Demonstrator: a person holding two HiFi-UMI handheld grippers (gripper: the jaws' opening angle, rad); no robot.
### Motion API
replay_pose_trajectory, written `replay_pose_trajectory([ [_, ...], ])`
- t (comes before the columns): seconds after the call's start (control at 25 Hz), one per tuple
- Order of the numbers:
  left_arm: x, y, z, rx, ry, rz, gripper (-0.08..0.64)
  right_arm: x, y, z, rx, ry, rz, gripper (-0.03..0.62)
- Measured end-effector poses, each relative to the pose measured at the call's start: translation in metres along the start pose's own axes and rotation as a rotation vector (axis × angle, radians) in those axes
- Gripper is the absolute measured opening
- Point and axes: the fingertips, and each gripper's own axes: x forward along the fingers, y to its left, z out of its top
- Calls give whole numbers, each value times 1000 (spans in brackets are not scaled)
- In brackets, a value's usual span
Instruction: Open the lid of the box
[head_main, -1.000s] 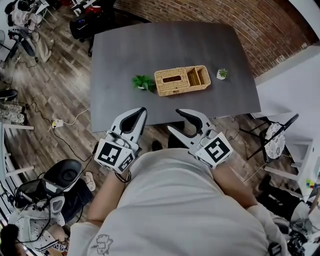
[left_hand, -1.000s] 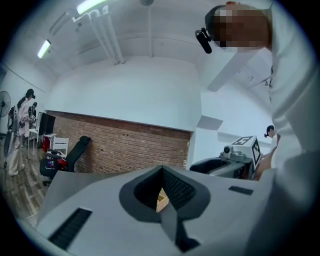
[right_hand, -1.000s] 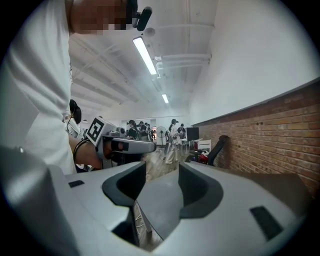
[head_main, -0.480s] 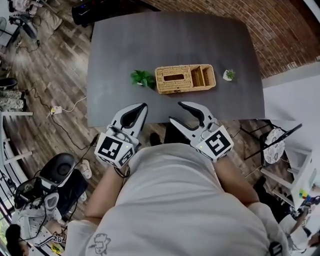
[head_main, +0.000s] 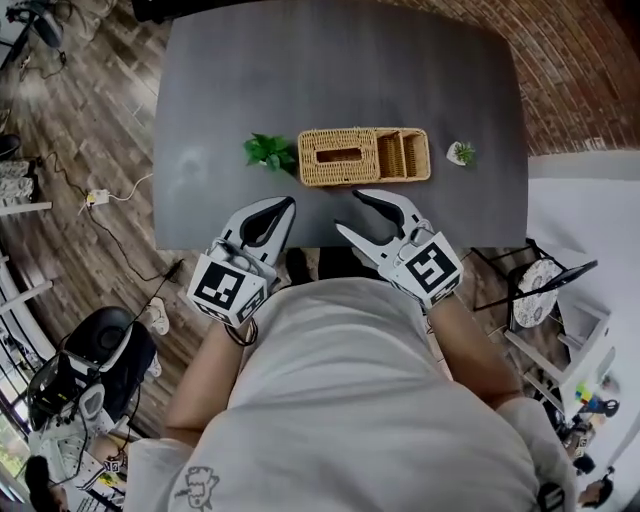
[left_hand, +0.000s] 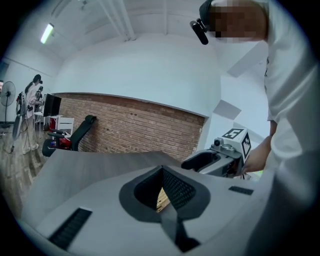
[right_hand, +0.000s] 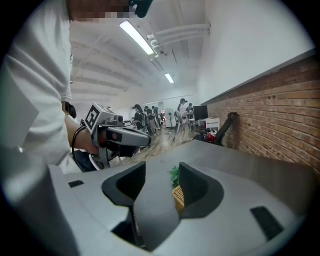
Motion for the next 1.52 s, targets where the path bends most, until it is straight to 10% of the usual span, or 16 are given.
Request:
replay_pose_trajectory([
  [1.52,84,63,-95,-148,191,29,12,99,-70,-146,-222,417,257,276],
])
